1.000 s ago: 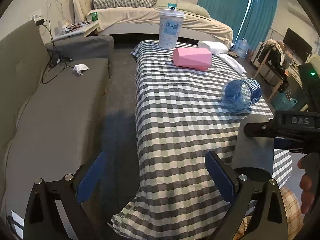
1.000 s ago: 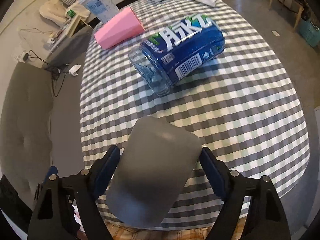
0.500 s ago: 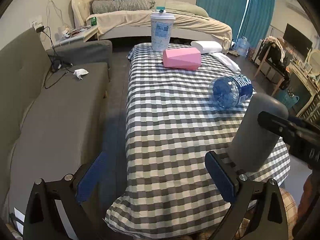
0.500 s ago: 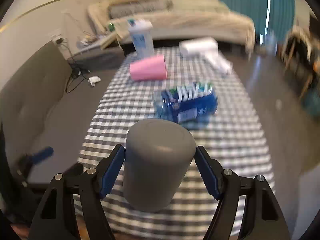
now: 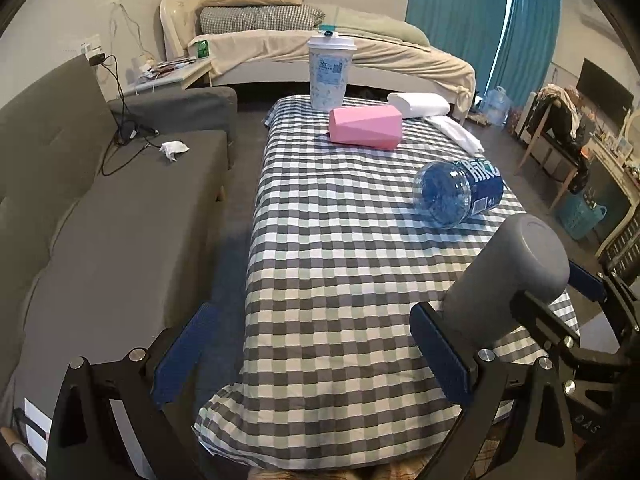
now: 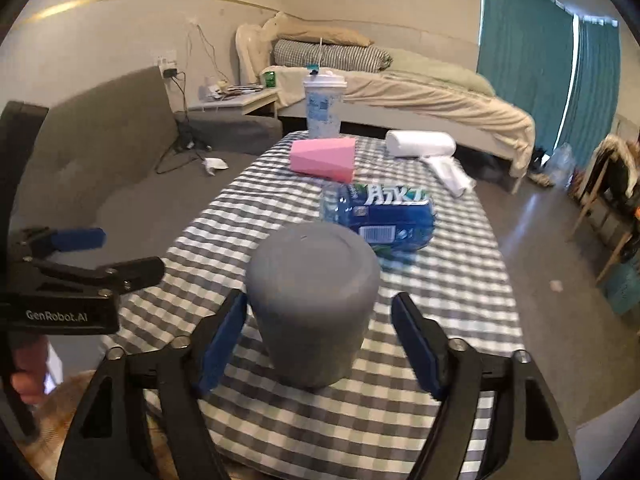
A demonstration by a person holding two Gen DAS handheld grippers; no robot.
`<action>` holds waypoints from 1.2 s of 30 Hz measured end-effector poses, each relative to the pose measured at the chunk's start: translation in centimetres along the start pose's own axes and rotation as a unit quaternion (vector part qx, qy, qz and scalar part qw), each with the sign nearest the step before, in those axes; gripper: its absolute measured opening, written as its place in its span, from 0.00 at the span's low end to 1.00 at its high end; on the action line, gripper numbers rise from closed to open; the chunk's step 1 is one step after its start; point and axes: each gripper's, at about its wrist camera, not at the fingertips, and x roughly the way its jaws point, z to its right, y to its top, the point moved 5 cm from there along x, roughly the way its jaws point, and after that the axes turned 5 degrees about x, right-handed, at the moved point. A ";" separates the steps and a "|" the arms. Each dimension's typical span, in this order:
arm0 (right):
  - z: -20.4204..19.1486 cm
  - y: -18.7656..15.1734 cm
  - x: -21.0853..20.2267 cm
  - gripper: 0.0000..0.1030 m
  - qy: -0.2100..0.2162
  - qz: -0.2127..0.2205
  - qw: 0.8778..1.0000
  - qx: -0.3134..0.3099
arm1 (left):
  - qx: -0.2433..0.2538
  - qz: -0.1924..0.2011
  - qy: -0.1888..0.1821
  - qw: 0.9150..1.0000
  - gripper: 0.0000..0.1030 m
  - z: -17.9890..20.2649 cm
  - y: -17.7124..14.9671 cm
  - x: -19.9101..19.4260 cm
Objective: Flip cup upside down
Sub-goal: 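Turn the cup bottom up and lower it onto the table with the right gripper, then open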
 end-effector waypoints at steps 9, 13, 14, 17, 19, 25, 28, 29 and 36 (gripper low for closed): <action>0.7 -1.8 3.1 0.85 0.019 -0.030 0.999 0.030 | -0.002 -0.025 0.021 0.999 0.98 0.1 -1.2 1.3; 1.0 -2.1 4.0 0.74 0.034 -0.032 0.998 0.039 | -0.001 -0.032 0.028 0.999 0.98 0.1 -1.4 1.9; 0.7 -2.1 4.2 0.71 0.036 -0.030 0.998 0.033 | -0.002 -0.035 0.030 0.999 0.98 0.1 -1.4 2.1; 0.4 -2.0 4.5 0.71 0.036 -0.020 0.999 0.024 | -0.009 -0.046 0.035 0.998 0.98 -0.2 -1.4 2.8; 0.5 -1.7 4.8 0.71 0.041 -0.017 0.999 0.031 | -0.012 -0.046 0.034 0.998 0.98 -0.4 -1.4 2.9; -0.2 -0.9 5.9 0.71 0.045 -0.017 0.999 0.020 | -0.012 -0.035 0.037 0.999 0.98 -0.5 -1.1 2.4; -0.1 -1.1 5.8 0.75 0.050 -0.033 0.998 0.025 | -0.010 -0.019 0.037 0.999 0.98 -0.2 -1.1 1.4; -0.1 -1.4 5.7 0.82 0.054 -0.044 0.997 0.028 | -0.009 -0.013 0.036 0.999 0.99 -0.1 -1.1 1.2; 1.6 -2.3 -0.5 0.91 0.012 0.001 0.999 0.038 | -0.038 0.018 0.029 0.999 0.99 0.2 -1.7 -1.3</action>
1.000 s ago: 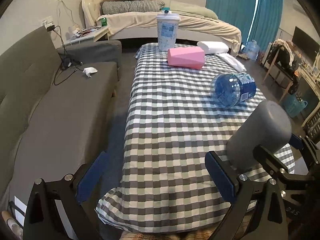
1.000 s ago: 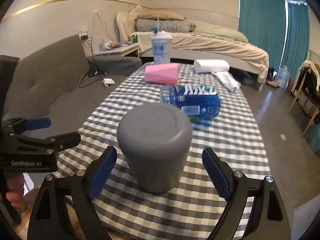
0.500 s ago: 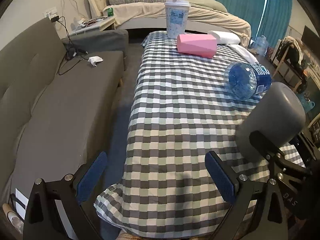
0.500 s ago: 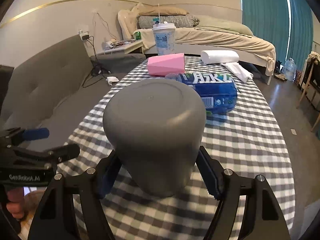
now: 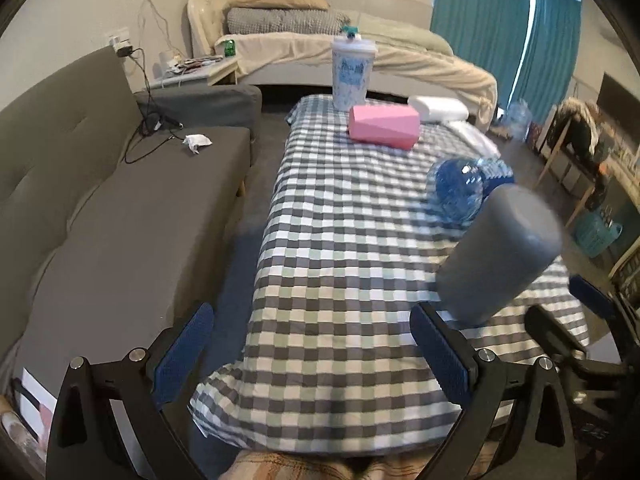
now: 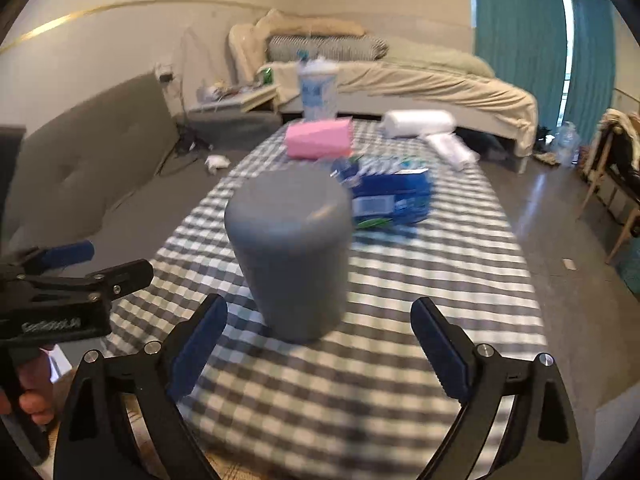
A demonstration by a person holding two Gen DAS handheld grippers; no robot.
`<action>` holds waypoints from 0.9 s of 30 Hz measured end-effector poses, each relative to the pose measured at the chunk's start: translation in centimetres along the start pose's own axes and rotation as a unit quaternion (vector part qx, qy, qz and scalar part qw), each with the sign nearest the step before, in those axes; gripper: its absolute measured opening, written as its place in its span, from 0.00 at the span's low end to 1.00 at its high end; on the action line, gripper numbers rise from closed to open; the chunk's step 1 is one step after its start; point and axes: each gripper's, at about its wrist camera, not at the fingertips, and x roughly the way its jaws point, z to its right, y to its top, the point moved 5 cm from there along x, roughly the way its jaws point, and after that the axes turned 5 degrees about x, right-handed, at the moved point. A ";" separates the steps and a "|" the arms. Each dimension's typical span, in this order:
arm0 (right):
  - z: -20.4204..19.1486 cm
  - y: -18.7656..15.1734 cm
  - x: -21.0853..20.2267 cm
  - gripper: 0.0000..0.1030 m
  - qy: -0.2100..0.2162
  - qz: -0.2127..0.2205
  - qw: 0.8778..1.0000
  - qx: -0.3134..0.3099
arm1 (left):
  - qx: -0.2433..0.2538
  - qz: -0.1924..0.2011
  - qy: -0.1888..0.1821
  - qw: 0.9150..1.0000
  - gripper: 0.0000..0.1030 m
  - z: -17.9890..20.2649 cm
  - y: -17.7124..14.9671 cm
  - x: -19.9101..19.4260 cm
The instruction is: Flip cup upside down
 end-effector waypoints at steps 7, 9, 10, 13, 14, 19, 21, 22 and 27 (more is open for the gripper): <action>1.9 0.7 -6.9 0.95 -0.054 0.075 0.996 0.017 | 0.003 0.104 0.002 0.995 0.99 1.5 0.4 -5.8; 2.1 0.7 -8.8 1.00 -0.073 0.106 0.991 0.023 | 0.013 0.146 0.006 0.989 1.00 2.0 0.3 -7.5; 2.1 0.6 -9.5 1.00 -0.077 0.120 0.990 0.025 | 0.019 0.164 0.011 0.986 1.00 2.2 0.1 -8.2; 1.8 0.0 -10.6 1.00 -0.075 0.138 0.987 0.030 | 0.051 0.176 0.014 0.983 1.00 3.4 -1.1 -8.4; 1.6 -0.3 -10.6 1.00 -0.073 0.136 0.988 0.027 | 0.060 0.167 0.013 0.984 1.00 3.7 -1.4 -8.1; 0.1 -0.6 -11.0 1.00 -0.078 0.143 0.987 -0.014 | 0.074 0.174 0.009 0.982 1.00 4.1 -1.7 -8.7; -0.2 -0.7 -11.1 1.00 -0.078 0.146 0.986 -0.020 | 0.076 0.179 0.008 0.981 1.00 4.2 -1.8 -9.0; -0.2 -0.7 -11.1 1.00 -0.079 0.144 0.986 -0.019 | 0.074 0.181 0.006 0.981 1.00 4.1 -1.8 -9.1; 0.1 -0.7 -10.9 1.00 -0.079 0.141 0.987 -0.011 | 0.058 0.178 0.003 0.982 1.00 3.4 -2.1 -9.1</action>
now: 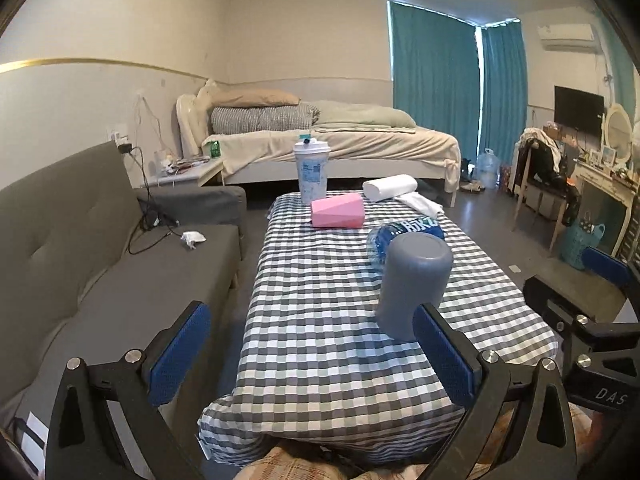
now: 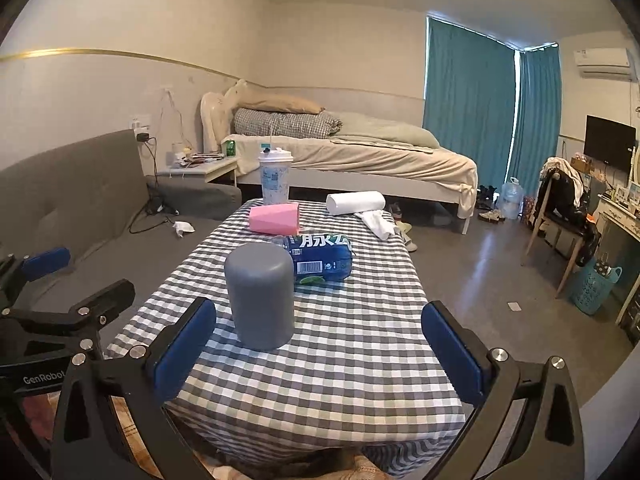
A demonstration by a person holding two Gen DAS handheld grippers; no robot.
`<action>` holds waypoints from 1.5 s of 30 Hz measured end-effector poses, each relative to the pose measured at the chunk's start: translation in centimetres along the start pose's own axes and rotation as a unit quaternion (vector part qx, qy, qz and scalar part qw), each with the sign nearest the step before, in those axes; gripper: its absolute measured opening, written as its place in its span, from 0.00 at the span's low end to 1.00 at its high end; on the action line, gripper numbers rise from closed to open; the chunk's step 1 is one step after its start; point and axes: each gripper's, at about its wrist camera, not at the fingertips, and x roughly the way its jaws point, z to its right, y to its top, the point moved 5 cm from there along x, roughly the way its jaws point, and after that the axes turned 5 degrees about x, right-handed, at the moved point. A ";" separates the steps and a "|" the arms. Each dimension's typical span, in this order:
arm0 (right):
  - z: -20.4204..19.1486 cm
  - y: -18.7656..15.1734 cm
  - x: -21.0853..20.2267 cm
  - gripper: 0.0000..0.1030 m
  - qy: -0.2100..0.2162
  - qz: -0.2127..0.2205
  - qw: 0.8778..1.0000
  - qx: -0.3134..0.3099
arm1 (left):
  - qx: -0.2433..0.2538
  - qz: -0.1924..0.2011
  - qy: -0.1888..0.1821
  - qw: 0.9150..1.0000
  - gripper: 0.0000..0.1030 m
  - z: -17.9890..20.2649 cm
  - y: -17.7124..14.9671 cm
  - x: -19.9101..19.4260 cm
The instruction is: Flip cup upside down
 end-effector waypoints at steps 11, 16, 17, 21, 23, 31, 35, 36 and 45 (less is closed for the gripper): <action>1.4 0.0 0.7 1.00 -0.009 -0.013 0.999 0.031 | -0.007 0.000 -0.003 1.000 1.00 -0.5 -0.1 0.0; 1.5 0.0 0.7 1.00 -0.011 -0.015 0.999 0.034 | -0.005 -0.001 -0.003 1.000 1.00 -0.2 -0.1 0.0; 1.5 0.0 0.7 1.00 -0.011 -0.015 0.999 0.034 | -0.005 0.000 -0.003 1.000 1.00 -0.2 -0.1 0.0; 1.5 0.0 0.7 1.00 -0.011 -0.015 0.999 0.034 | -0.005 0.000 -0.003 1.000 1.00 -0.1 -0.1 0.0; 1.5 0.0 0.8 1.00 -0.011 -0.015 0.999 0.034 | -0.005 -0.001 -0.003 1.000 1.00 -0.1 -0.1 0.0; 1.5 -0.1 0.8 1.00 -0.012 -0.017 0.999 0.034 | -0.005 -0.001 -0.003 1.000 1.00 -0.1 -0.1 0.0; 1.5 -0.1 0.8 1.00 -0.010 -0.016 0.999 0.033 | -0.005 -0.001 -0.003 1.000 1.00 -0.1 -0.1 0.0; 1.5 -0.1 0.8 1.00 -0.010 -0.016 0.999 0.032 | -0.004 -0.001 -0.003 1.000 1.00 -0.1 -0.1 0.0; 1.5 -0.2 0.8 1.00 -0.010 -0.017 0.999 0.032 | -0.005 -0.001 -0.003 1.000 1.00 -0.1 -0.1 0.1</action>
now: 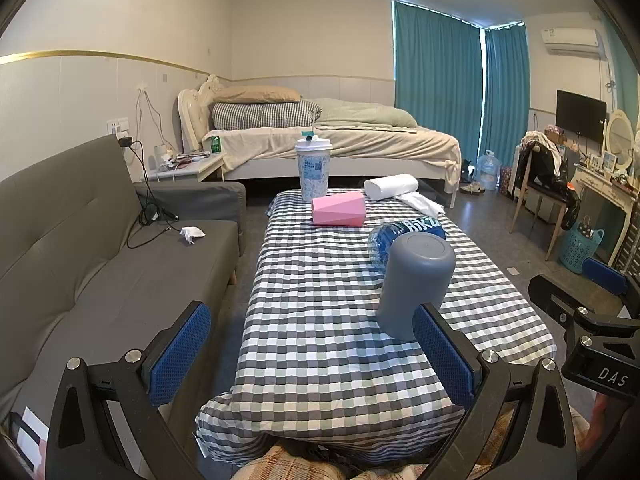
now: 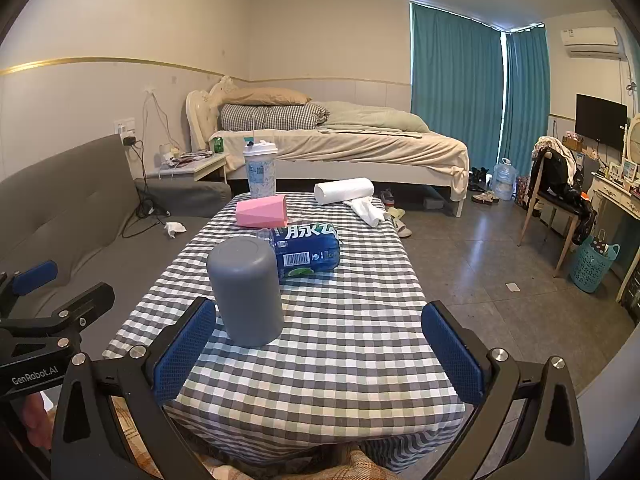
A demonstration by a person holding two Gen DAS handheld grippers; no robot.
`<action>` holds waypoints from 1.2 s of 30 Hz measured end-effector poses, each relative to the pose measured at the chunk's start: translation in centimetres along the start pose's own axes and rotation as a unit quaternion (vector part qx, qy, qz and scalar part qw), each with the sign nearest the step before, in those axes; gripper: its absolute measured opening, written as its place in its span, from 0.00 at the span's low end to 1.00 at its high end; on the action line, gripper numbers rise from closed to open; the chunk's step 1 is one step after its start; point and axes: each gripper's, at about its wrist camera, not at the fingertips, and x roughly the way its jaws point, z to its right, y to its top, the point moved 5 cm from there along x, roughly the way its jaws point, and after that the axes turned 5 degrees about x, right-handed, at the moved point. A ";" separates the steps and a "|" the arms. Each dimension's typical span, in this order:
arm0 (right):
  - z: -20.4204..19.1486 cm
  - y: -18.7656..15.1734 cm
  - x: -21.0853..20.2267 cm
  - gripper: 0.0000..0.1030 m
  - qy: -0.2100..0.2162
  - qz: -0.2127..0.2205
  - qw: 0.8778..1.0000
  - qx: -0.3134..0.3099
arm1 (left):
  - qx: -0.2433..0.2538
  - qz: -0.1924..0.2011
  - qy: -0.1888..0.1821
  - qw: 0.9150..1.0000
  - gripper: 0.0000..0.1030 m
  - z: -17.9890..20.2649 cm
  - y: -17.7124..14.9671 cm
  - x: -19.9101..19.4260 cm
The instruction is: Flip cup upside down
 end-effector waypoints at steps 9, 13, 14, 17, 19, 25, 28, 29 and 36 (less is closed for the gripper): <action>0.0 0.0 0.1 1.00 0.000 -0.001 1.000 0.000 | 0.000 0.000 0.000 1.000 1.00 0.0 0.0 0.0; 0.0 0.0 0.0 1.00 0.000 -0.001 1.000 0.000 | 0.000 0.000 0.000 1.000 1.00 0.0 0.0 0.0; 0.0 0.0 0.1 1.00 0.000 -0.001 1.000 0.000 | 0.000 0.000 0.000 1.000 1.00 0.0 0.0 0.0; -0.1 0.0 0.0 1.00 0.000 -0.001 1.000 0.000 | 0.000 0.000 0.000 1.000 1.00 0.0 0.0 0.0; -0.1 0.0 0.0 1.00 0.000 -0.001 1.000 0.000 | 0.000 -0.001 0.000 1.000 1.00 0.0 0.0 0.0; 0.0 -0.1 0.1 1.00 0.000 -0.001 1.000 0.000 | -0.001 -0.001 -0.001 1.000 1.00 -0.1 0.0 0.0; 0.0 -0.1 0.1 1.00 -0.001 -0.002 1.000 0.000 | -0.004 -0.001 -0.001 1.000 1.00 0.0 -0.1 0.0; 0.0 -0.1 0.1 1.00 -0.001 -0.002 1.000 -0.001 | -0.004 -0.001 -0.001 1.000 1.00 0.0 -0.1 0.0; 0.0 -0.5 0.4 1.00 -0.002 -0.005 1.000 -0.003 | -0.004 -0.003 -0.002 1.000 1.00 0.1 -0.2 0.1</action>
